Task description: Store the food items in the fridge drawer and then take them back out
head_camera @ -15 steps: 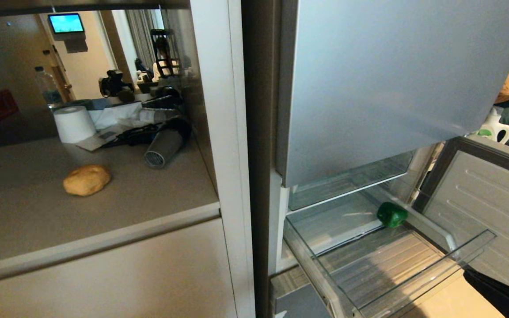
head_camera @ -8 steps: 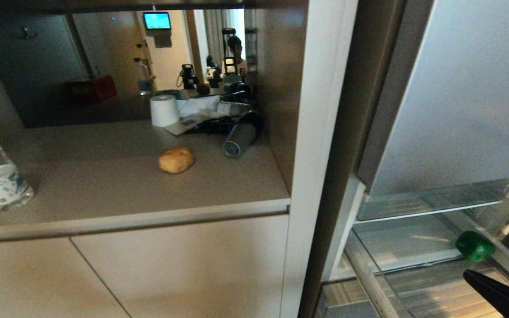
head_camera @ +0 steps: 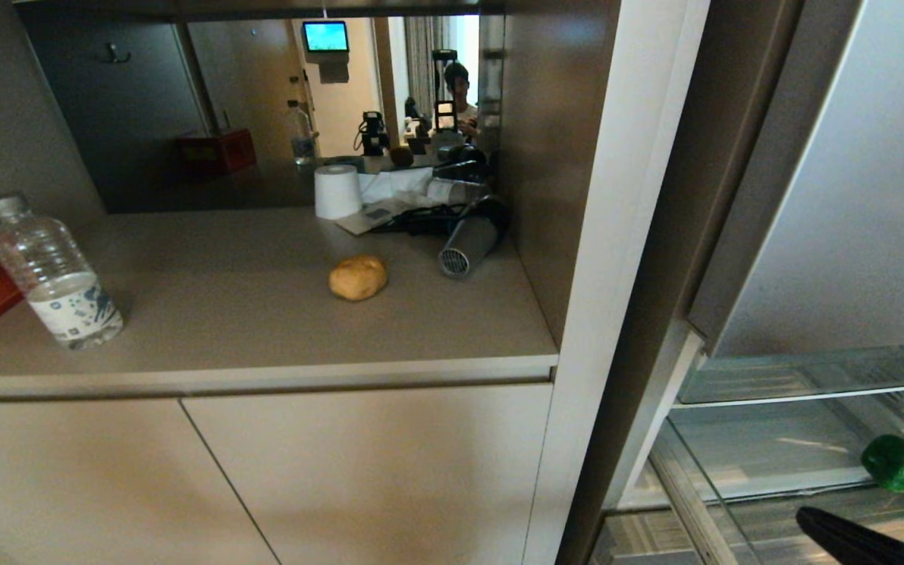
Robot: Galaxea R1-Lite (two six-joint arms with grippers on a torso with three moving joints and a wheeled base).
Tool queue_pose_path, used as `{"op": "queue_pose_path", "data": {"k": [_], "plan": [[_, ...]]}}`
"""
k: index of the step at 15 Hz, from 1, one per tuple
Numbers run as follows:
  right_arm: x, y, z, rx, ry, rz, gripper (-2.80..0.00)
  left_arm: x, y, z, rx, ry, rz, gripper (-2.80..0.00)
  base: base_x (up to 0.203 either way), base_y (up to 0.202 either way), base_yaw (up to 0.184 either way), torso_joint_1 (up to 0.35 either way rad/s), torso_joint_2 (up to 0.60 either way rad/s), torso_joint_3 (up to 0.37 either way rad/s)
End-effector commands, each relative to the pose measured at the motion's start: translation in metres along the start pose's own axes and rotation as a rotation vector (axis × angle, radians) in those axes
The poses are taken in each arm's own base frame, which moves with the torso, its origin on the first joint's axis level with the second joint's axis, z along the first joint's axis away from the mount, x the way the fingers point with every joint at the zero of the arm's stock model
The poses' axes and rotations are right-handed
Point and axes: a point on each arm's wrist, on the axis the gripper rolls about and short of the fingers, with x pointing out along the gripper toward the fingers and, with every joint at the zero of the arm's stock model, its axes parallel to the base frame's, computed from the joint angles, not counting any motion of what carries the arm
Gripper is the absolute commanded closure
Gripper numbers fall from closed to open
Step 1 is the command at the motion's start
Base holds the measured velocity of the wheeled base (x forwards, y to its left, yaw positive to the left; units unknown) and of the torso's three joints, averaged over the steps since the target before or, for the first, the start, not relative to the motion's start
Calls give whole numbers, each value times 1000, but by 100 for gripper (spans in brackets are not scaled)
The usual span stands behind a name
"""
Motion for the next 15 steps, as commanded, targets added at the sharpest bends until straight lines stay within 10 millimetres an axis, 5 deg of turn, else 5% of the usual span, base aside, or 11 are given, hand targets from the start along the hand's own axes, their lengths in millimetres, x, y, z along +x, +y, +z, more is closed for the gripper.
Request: {"op": "queue_pose_path", "data": {"k": [1, 7, 8, 9, 15], "plan": [[7, 9, -6, -101, 47, 114, 0, 0, 0, 0, -1, 1, 0, 0, 0, 0, 0, 0, 0, 0], [78, 52, 39, -118, 12, 344, 0, 0, 0, 0, -1, 1, 0, 0, 0, 0, 0, 0, 0, 0], [93, 60, 47, -85, 11, 359, -171, 0, 0, 0, 0, 0, 2, 0, 0, 0, 0, 0, 0, 0], [110, 68, 53, -59, 16, 368, -280, 0, 0, 0, -1, 1, 2, 0, 0, 0, 0, 0, 0, 0], [204, 105, 82, -13, -41, 349, -280, 0, 0, 0, -1, 0, 2, 0, 0, 0, 0, 0, 0, 0]]}}
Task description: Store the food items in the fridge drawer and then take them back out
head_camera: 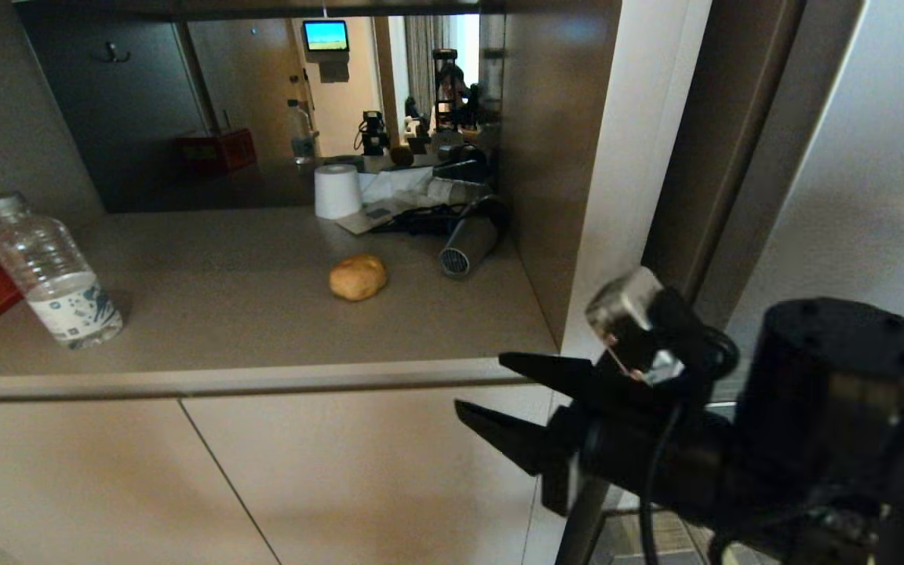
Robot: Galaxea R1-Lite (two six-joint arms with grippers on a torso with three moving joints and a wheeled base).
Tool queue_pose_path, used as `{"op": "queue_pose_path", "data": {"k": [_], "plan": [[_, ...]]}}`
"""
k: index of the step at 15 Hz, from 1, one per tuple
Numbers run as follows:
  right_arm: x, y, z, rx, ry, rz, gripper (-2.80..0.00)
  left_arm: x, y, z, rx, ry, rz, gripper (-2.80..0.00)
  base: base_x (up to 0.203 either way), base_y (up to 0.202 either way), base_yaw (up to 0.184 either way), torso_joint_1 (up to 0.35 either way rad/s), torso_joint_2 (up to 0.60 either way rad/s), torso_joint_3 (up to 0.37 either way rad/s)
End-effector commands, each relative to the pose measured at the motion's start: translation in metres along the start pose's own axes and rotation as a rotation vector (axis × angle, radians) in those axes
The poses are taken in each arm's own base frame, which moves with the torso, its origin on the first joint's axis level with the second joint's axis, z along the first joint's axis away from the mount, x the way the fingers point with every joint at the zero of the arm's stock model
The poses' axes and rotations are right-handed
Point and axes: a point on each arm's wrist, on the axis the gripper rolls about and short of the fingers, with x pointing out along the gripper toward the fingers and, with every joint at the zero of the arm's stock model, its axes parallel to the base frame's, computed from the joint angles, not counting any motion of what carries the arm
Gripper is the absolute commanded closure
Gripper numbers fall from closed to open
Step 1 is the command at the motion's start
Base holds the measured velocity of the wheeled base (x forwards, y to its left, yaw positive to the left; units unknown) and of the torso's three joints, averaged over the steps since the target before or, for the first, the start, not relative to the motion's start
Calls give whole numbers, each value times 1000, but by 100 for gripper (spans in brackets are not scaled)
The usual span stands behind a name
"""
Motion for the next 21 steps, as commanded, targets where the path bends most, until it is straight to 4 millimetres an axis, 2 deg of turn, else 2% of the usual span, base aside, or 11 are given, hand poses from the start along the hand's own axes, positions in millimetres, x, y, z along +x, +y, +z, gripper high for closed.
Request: {"op": "queue_pose_path", "data": {"k": [1, 5, 8, 12, 14, 18, 19, 21], "plan": [[41, 0, -12, -2, 25, -16, -280, 0, 0, 0, 1, 1, 0, 0, 0, 0, 0, 0, 0, 0], [103, -4, -6, -42, -46, -108, -280, 0, 0, 0, 0, 1, 1, 0, 0, 0, 0, 0, 0, 0], [138, -11, -4, -125, -99, -162, -280, 0, 0, 0, 0, 1, 0, 0, 0, 0, 0, 0, 0, 0], [166, -15, 13, -203, -205, -191, -280, 0, 0, 0, 0, 1, 1, 0, 0, 0, 0, 0, 0, 0], [184, -24, 20, -212, -252, -223, -280, 0, 0, 0, 1, 1, 0, 0, 0, 0, 0, 0, 0, 0], [217, -47, 22, -216, -311, -277, -280, 0, 0, 0, 0, 1, 0, 0, 0, 0, 0, 0, 0, 0], [224, -52, 14, -218, -269, -276, -280, 0, 0, 0, 1, 1, 0, 0, 0, 0, 0, 0, 0, 0], [226, -56, 9, -214, -249, -257, -280, 0, 0, 0, 1, 1, 0, 0, 0, 0, 0, 0, 0, 0]]}}
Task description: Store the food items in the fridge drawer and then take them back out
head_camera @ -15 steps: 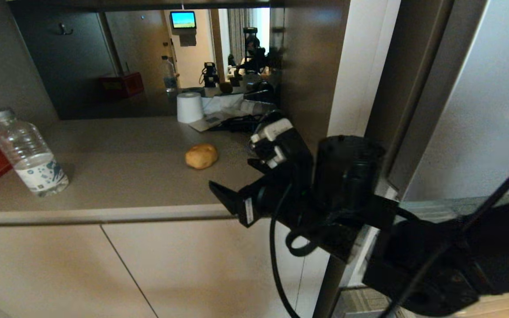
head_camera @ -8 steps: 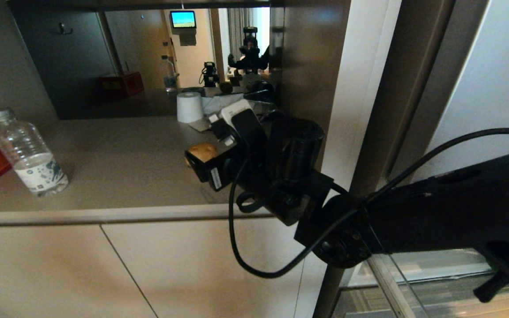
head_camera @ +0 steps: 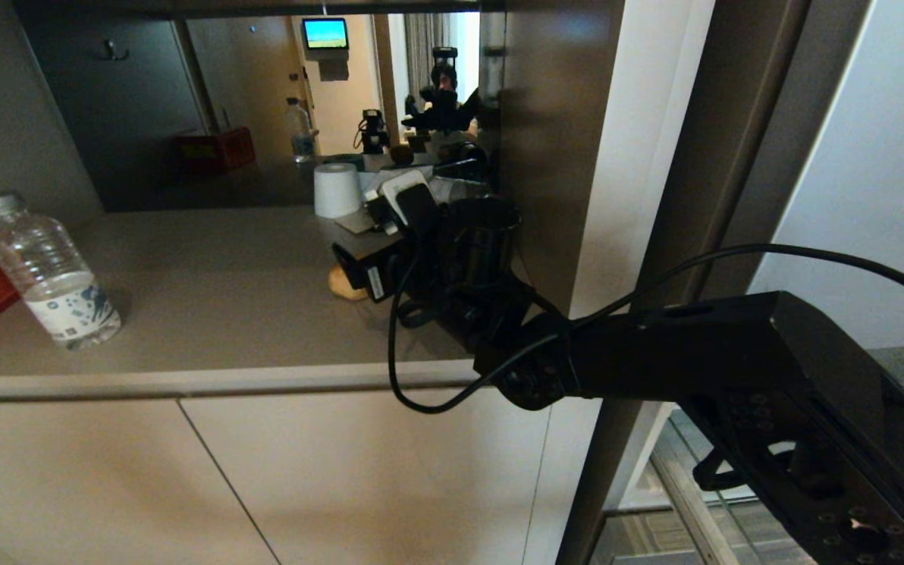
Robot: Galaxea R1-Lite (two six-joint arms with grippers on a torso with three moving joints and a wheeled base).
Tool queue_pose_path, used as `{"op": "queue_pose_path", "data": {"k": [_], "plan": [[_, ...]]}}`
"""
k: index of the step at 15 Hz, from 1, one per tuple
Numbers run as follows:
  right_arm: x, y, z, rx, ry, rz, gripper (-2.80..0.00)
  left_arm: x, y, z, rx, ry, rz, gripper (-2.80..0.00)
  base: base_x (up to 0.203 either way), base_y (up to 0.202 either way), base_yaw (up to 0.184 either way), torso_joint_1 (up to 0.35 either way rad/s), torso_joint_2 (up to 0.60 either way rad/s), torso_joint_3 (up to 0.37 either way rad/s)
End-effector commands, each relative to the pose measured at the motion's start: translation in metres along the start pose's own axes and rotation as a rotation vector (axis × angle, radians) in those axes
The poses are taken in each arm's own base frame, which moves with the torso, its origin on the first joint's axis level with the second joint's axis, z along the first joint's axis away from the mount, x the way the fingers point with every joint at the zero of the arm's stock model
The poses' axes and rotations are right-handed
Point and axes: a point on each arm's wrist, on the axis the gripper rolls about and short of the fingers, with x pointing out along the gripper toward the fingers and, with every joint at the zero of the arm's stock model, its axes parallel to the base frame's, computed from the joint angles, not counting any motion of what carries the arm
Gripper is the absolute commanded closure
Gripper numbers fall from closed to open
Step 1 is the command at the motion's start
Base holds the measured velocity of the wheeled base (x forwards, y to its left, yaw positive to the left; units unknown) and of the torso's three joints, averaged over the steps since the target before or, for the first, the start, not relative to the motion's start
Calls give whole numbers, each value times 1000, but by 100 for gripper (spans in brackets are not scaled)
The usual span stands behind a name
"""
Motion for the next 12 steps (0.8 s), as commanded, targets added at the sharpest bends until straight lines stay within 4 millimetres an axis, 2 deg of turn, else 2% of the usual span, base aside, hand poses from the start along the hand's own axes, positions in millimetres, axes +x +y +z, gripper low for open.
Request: {"op": "queue_pose_path", "data": {"k": [1, 9, 11, 12], "plan": [[3, 1, -11, 3, 7, 9, -280, 0, 0, 0, 0, 1, 1, 0, 0, 0, 0, 0, 0, 0], [4, 0, -21, 82, 43, 63, -280, 0, 0, 0, -1, 2, 0, 0, 0, 0, 0, 0, 0, 0], [3, -2, -8, 94, 7, 35, -280, 0, 0, 0, 0, 1, 0, 0, 0, 0, 0, 0, 0, 0], [-2, 1, 11, 100, -20, 23, -280, 0, 0, 0, -1, 2, 0, 0, 0, 0, 0, 0, 0, 0]]}}
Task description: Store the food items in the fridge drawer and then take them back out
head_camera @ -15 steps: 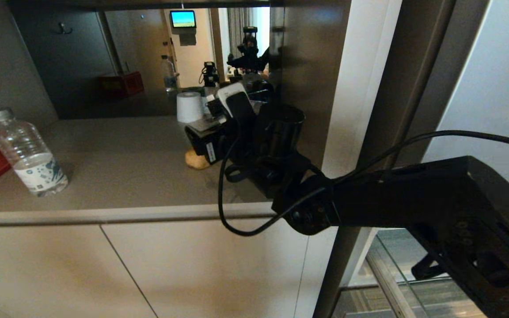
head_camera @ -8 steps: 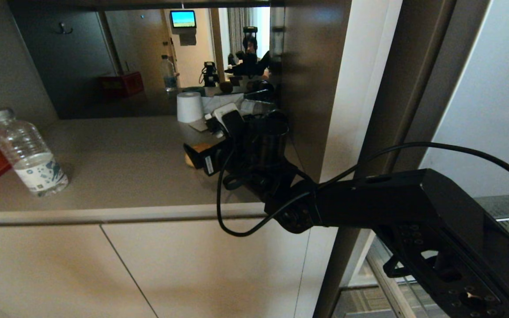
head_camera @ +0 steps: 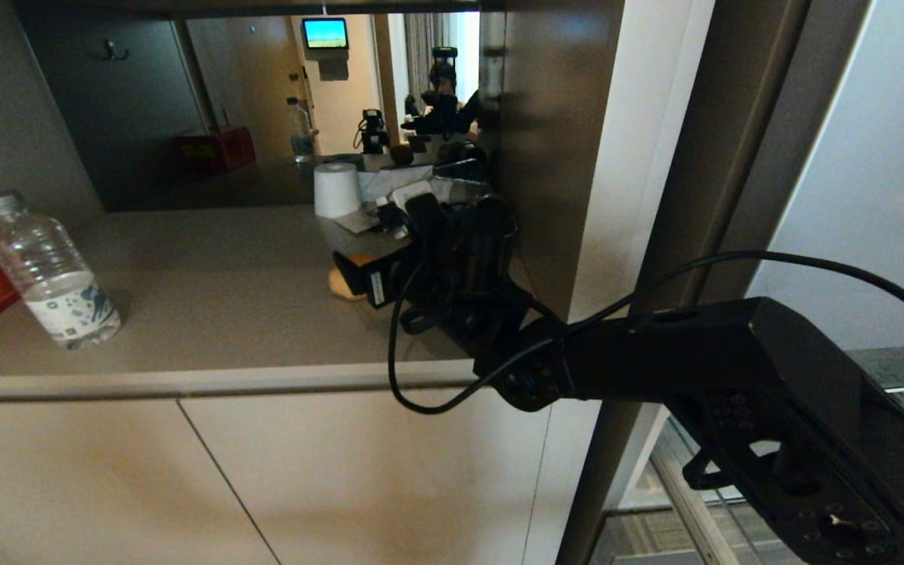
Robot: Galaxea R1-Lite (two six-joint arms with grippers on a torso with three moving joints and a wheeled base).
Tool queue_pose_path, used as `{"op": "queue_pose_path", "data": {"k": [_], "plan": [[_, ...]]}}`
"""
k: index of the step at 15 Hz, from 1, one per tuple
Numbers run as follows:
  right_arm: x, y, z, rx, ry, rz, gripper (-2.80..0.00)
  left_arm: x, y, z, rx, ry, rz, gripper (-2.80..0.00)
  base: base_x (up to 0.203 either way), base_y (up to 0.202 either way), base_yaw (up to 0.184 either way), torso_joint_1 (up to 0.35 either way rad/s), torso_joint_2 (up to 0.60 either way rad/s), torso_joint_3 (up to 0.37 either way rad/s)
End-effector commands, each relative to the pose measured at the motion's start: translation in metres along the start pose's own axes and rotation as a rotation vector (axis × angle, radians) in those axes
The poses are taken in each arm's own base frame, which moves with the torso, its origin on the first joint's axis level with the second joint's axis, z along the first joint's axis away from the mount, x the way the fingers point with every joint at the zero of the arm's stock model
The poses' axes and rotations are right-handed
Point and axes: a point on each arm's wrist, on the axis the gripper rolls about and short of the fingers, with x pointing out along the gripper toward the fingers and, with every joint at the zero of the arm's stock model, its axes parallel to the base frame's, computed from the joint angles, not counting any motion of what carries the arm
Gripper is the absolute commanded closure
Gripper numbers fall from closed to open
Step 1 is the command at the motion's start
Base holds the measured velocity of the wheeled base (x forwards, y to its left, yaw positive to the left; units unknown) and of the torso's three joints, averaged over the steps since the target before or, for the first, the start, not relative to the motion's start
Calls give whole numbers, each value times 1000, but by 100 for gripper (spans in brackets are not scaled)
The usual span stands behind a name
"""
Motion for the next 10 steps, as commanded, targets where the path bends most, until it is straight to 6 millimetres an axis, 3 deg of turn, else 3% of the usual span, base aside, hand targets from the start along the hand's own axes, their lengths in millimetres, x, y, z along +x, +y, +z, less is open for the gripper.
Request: {"op": "queue_pose_path", "data": {"k": [1, 5, 8, 10], "plan": [[-11, 11, 34, 11, -47, 8, -280, 0, 0, 0, 0, 1, 0, 0, 0, 0, 0, 0, 0, 0], [-70, 31, 62, 13, 56, 81, -280, 0, 0, 0, -1, 1, 1, 0, 0, 0, 0, 0, 0, 0], [-125, 27, 76, 11, 129, 115, -280, 0, 0, 0, -1, 2, 0, 0, 0, 0, 0, 0, 0, 0], [-143, 25, 79, 20, 155, 124, -280, 0, 0, 0, -1, 1, 0, 0, 0, 0, 0, 0, 0, 0]]}}
